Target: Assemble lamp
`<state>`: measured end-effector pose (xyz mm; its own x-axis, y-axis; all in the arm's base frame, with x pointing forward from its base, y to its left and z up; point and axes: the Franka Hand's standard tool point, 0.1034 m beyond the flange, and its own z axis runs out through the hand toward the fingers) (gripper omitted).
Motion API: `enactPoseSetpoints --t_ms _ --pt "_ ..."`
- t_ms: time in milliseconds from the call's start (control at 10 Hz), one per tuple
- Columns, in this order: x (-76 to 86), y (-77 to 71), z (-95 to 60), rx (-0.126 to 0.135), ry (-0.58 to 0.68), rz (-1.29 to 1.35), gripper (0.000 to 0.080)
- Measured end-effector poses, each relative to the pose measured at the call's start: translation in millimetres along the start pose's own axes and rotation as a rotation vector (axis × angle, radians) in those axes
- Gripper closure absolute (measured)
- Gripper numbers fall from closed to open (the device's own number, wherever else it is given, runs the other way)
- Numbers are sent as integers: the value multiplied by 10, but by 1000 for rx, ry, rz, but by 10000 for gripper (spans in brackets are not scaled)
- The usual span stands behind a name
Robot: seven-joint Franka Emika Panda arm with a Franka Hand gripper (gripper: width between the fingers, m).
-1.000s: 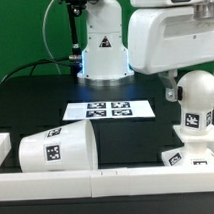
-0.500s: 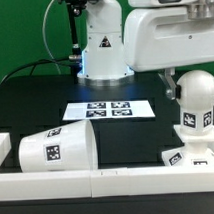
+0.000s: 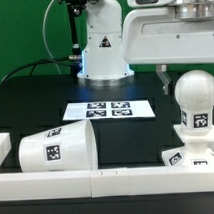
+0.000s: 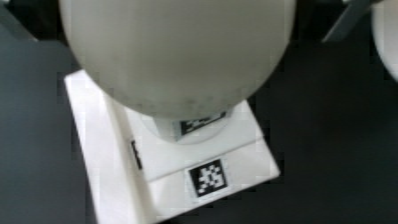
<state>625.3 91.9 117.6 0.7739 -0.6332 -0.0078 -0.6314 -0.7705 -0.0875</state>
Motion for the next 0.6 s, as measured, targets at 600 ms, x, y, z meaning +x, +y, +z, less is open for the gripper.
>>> enactPoseSetpoints --t_ms 600 --pt "-66 -29 9 -14 -27 378 225"
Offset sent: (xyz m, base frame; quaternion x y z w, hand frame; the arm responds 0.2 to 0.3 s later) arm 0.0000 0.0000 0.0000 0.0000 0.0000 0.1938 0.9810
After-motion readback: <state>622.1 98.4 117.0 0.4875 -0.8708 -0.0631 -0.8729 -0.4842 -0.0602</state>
